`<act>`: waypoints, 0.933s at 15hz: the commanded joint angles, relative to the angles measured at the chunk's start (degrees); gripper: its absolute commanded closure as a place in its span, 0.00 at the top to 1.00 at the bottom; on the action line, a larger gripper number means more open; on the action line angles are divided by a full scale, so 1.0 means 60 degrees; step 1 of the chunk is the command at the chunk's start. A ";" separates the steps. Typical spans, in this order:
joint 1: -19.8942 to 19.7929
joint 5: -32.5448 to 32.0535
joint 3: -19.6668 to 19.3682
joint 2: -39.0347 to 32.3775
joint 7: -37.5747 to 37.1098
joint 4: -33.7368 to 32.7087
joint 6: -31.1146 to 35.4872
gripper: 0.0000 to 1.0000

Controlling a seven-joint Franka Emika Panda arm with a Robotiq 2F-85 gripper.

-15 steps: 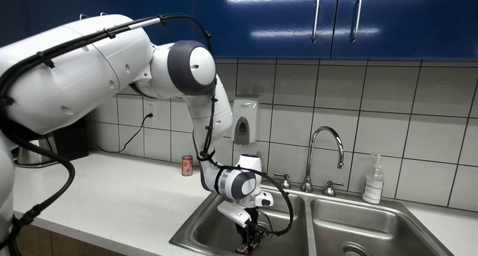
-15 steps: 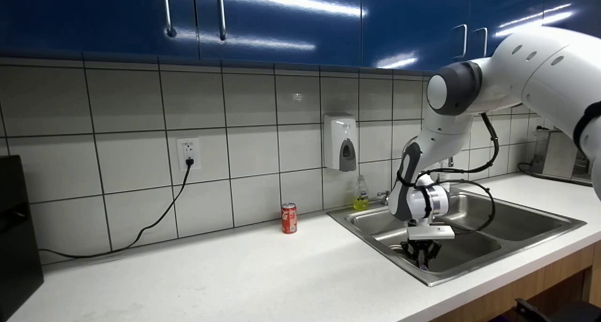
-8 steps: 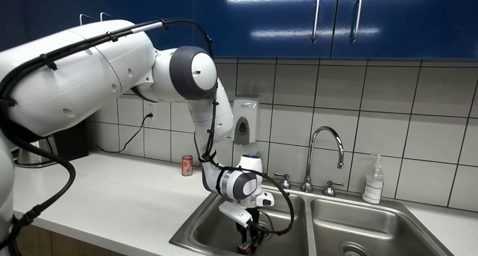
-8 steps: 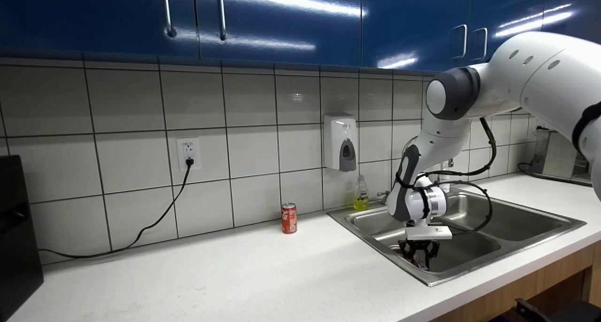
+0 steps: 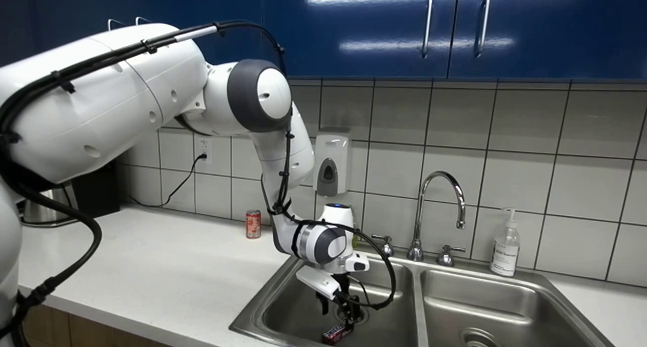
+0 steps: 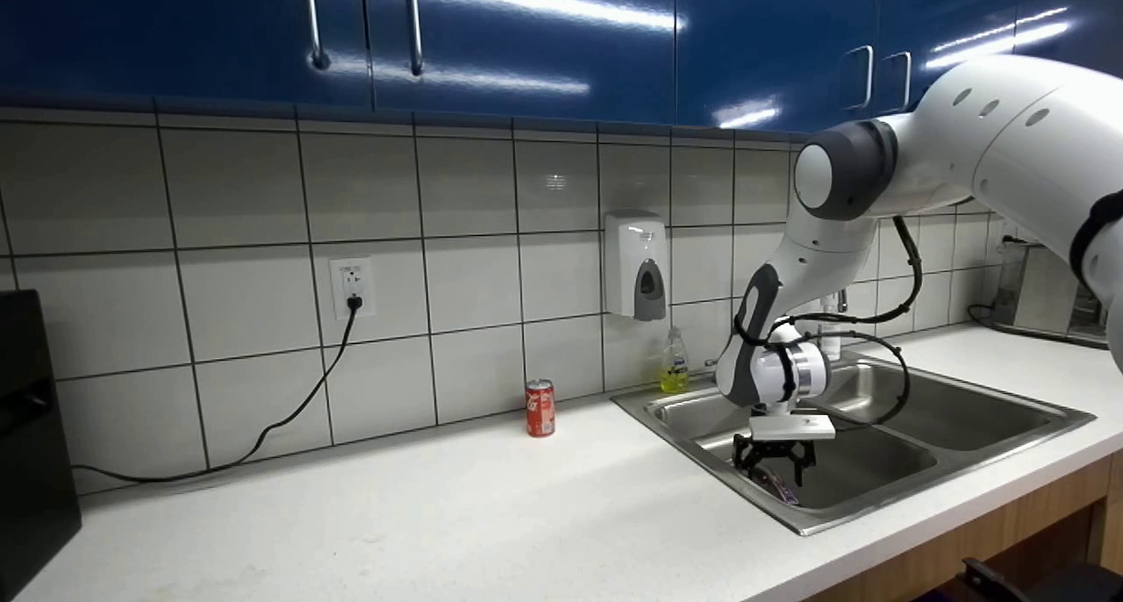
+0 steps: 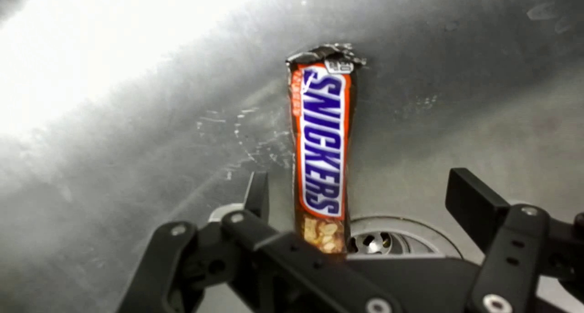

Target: Place the snack bar inside the sink

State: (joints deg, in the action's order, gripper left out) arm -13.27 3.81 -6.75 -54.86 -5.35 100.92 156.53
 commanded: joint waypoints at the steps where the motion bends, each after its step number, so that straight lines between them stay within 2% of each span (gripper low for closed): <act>1: 0.0128 0.0034 -0.0054 0.0618 0.0153 0.0294 -0.0086 1.00; 6: 0.0341 -0.0250 -0.0008 0.1501 0.0561 0.0845 -0.0359 1.00; 10: 0.0702 -0.0805 0.0024 0.2537 0.1321 0.1777 -0.0622 1.00; 14: 0.1070 -0.1249 -0.0014 0.3560 0.1461 0.2739 -0.0823 1.00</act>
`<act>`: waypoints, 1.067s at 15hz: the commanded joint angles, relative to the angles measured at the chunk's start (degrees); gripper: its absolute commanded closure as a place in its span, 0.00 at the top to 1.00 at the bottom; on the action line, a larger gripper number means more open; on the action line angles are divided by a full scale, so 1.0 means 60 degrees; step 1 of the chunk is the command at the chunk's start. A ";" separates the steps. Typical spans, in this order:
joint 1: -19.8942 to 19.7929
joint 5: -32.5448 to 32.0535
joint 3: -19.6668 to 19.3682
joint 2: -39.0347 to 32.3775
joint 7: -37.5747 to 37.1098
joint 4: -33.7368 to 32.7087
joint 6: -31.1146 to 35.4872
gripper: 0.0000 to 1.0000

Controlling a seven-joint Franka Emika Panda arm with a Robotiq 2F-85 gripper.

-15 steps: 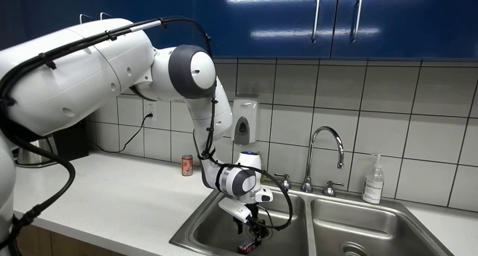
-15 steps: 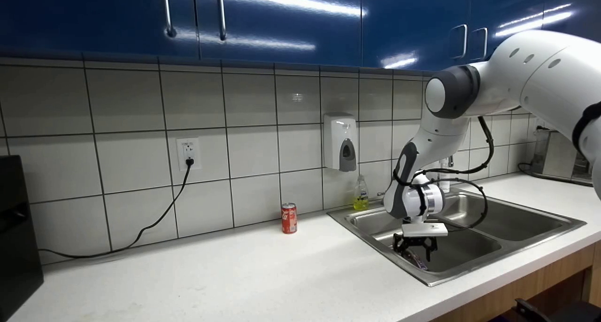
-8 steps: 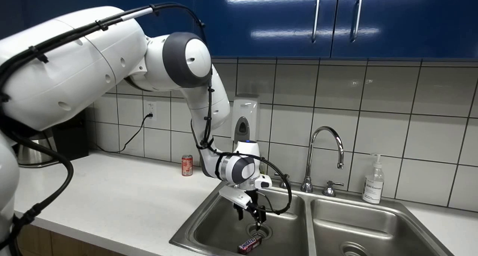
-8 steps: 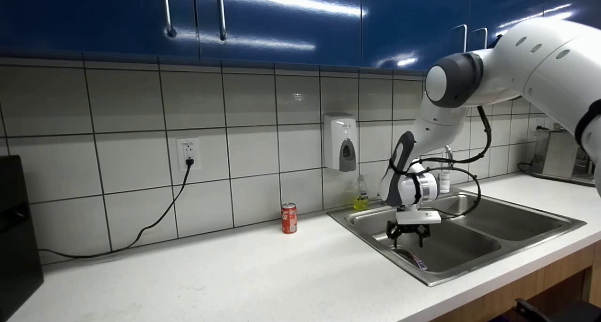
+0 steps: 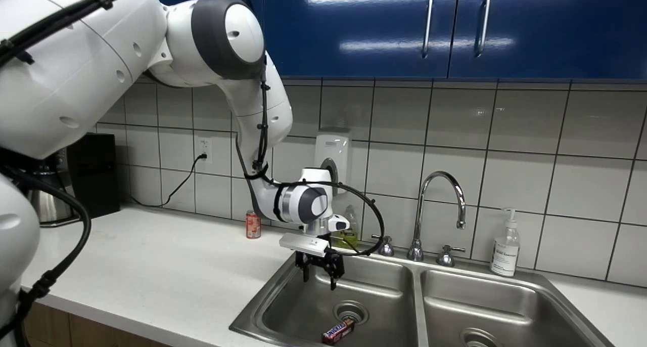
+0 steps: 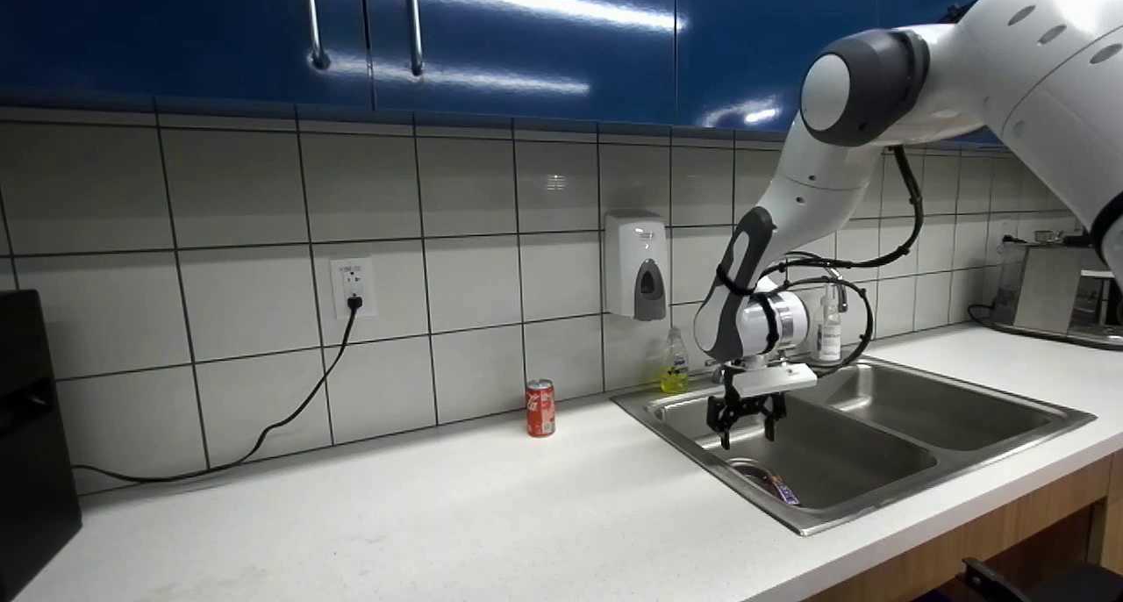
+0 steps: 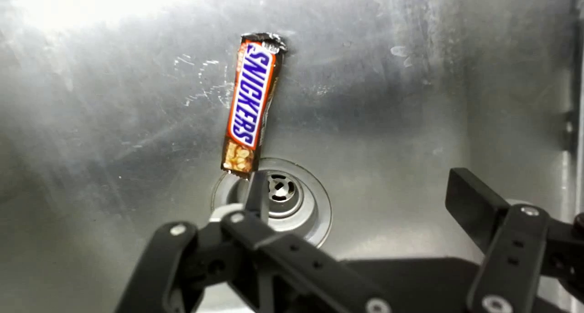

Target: Place the snack bar inside the sink

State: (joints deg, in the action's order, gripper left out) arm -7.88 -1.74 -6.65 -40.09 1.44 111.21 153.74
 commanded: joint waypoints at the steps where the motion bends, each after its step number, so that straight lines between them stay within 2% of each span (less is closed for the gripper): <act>1: 0.0286 -0.0432 -0.0064 0.1360 0.0256 0.1276 -0.0499 1.00; 9: 0.0934 -0.0878 0.0013 0.3987 -0.0054 0.3857 -0.1784 1.00; 16: 0.1343 -0.1119 0.0304 0.5937 -0.0261 0.5787 -0.2228 1.00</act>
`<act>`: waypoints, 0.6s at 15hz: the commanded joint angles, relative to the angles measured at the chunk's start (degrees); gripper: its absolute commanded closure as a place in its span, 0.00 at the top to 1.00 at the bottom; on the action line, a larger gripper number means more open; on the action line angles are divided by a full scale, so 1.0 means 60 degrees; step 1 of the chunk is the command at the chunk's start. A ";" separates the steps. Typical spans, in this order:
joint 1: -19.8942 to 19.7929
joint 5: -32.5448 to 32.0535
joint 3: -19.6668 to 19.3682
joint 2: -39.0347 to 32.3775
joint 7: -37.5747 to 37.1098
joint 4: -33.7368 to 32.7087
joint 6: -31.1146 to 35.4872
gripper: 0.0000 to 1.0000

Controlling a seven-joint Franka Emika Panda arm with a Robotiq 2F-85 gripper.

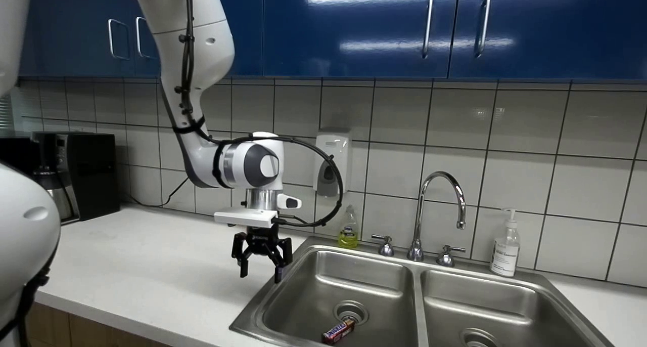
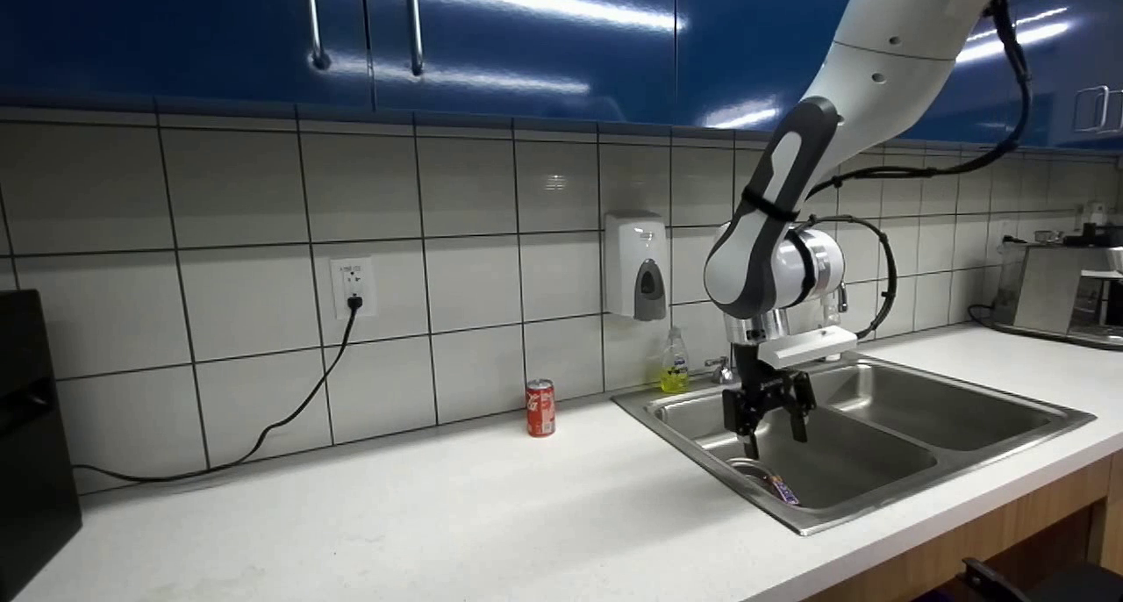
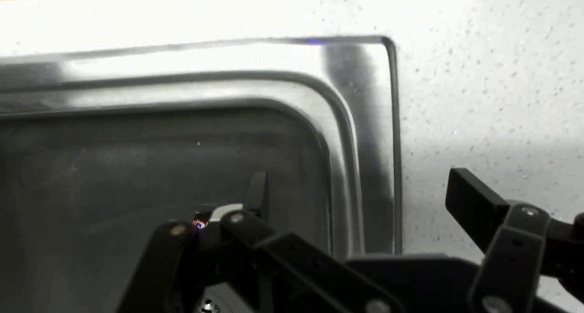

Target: Place the snack bar inside the sink

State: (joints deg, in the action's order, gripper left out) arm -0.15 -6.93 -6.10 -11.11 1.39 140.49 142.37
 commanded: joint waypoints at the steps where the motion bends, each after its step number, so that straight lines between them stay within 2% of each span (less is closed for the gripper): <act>1: 0.0107 -0.0308 0.0269 0.1395 -0.0357 0.1201 -0.0275 1.00; 8: 0.0177 -0.0545 0.0729 0.2839 -0.0701 0.2538 -0.0320 1.00; 9: 0.0089 -0.0152 0.0680 0.2100 -0.0267 0.2034 -0.0094 1.00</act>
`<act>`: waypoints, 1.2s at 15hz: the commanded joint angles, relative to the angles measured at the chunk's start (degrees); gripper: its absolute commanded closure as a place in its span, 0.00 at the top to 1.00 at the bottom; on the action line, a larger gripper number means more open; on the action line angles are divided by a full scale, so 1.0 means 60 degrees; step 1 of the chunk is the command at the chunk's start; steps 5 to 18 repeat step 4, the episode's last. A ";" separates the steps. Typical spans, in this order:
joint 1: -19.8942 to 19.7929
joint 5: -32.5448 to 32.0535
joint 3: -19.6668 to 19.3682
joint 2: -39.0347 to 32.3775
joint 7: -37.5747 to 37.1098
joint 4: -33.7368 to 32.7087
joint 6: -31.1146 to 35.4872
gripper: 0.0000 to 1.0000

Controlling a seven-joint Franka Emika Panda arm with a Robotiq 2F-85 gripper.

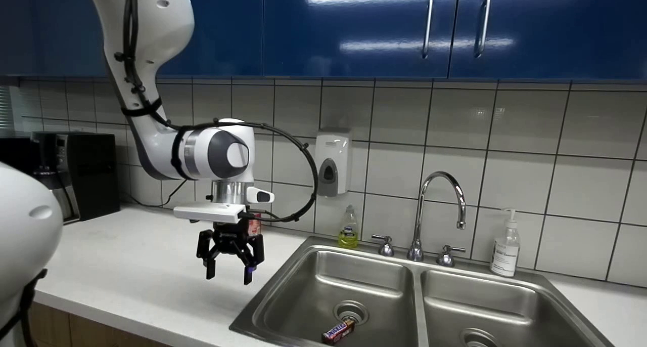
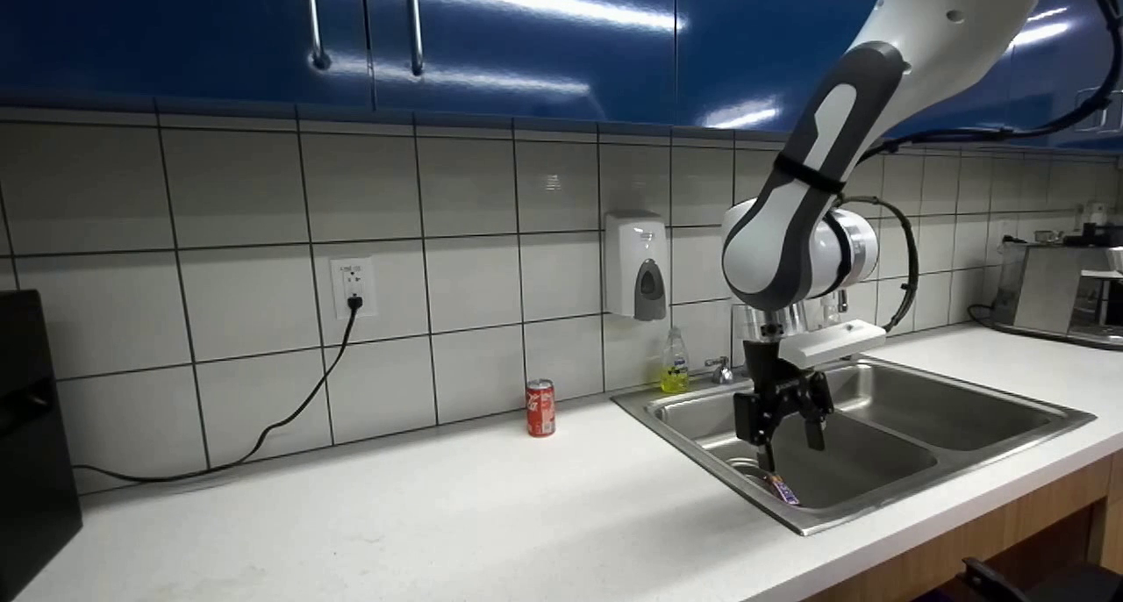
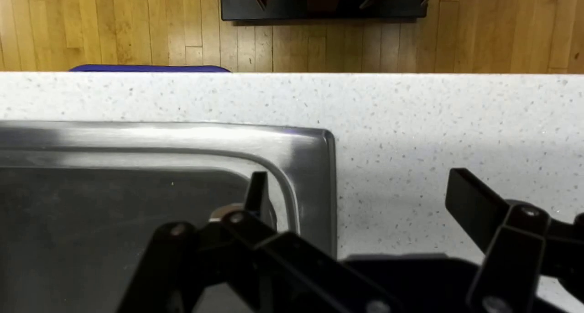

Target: Place the snack bar inside the sink

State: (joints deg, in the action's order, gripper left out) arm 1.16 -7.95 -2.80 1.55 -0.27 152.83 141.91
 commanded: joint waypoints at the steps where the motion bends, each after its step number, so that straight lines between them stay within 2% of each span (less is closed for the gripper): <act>1: -0.0125 -0.0055 0.0168 0.0153 -0.0042 0.0129 -0.0023 1.00; 18: -0.0124 -0.0094 0.0209 0.0378 -0.0076 0.0319 -0.0024 1.00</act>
